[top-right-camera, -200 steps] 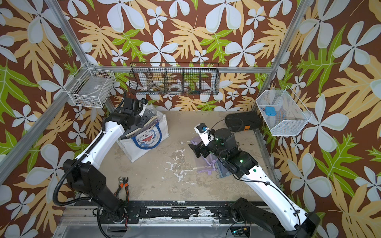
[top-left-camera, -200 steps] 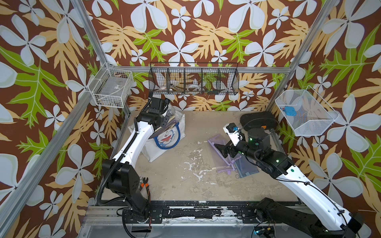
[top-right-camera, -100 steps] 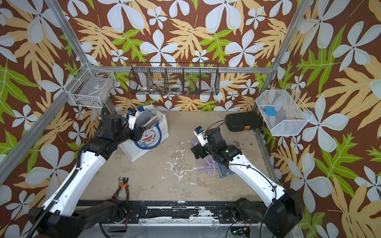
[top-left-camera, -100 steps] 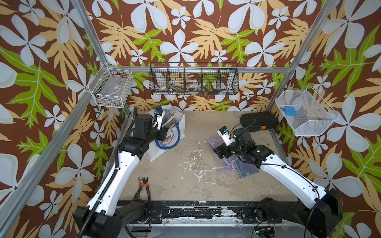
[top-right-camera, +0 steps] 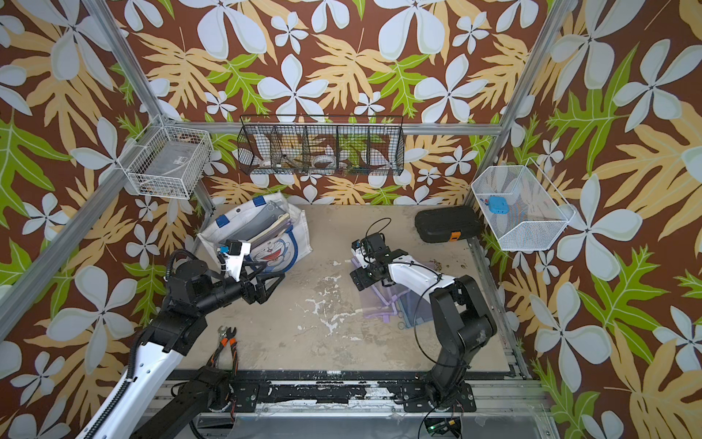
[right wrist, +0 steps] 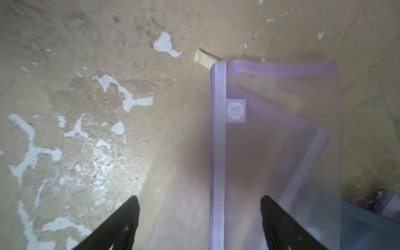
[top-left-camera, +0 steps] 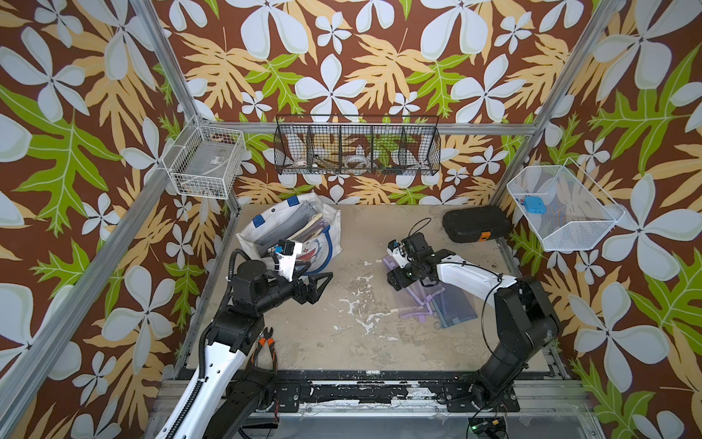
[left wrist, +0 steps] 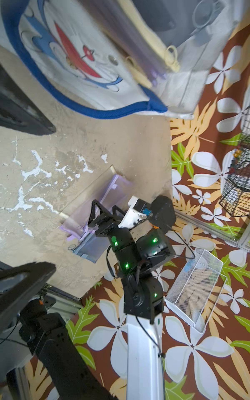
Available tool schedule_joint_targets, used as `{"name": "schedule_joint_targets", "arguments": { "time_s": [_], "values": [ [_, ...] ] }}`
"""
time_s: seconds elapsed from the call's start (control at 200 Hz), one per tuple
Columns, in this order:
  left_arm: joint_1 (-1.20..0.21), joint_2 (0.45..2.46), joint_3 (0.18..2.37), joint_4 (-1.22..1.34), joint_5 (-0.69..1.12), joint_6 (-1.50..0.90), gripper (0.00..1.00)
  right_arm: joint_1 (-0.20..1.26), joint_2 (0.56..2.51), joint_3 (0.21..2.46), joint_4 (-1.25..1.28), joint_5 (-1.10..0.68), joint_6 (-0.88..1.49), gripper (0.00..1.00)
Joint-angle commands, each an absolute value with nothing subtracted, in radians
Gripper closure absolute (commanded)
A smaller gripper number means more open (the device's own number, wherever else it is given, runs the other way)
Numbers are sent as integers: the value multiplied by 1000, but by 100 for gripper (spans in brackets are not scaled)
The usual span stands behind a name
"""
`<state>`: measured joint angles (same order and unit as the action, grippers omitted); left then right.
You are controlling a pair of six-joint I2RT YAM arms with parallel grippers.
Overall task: Put the pencil pouch into the canvas bag
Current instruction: Pick up the pencil case from the pencil case.
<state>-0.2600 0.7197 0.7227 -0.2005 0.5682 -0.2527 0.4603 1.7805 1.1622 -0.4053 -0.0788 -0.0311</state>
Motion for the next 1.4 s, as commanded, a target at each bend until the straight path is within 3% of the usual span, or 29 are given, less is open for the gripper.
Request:
{"name": "schedule_joint_targets", "arguments": {
  "time_s": [0.0,0.215,0.47,0.651,1.016,1.296,1.396],
  "values": [
    [-262,710,688,-80,655,-333,7,463,1840,1193,-403,-31,-38,20],
    [-262,713,650,-10,693,-379,8,464,1913,1257,-399,-16,-5,29],
    [-267,751,619,68,720,-416,8,468,1830,1230,-411,10,-4,31],
    [-270,762,610,123,735,-453,8,469,1898,1247,-425,38,-34,34],
    [-279,765,602,139,724,-478,8,468,1954,1241,-380,6,-12,56],
    [-280,768,595,163,727,-497,9,466,1977,1209,-362,10,-20,80],
    [-281,766,590,169,727,-508,9,466,1960,1200,-359,-2,-21,94]
  ]
}}
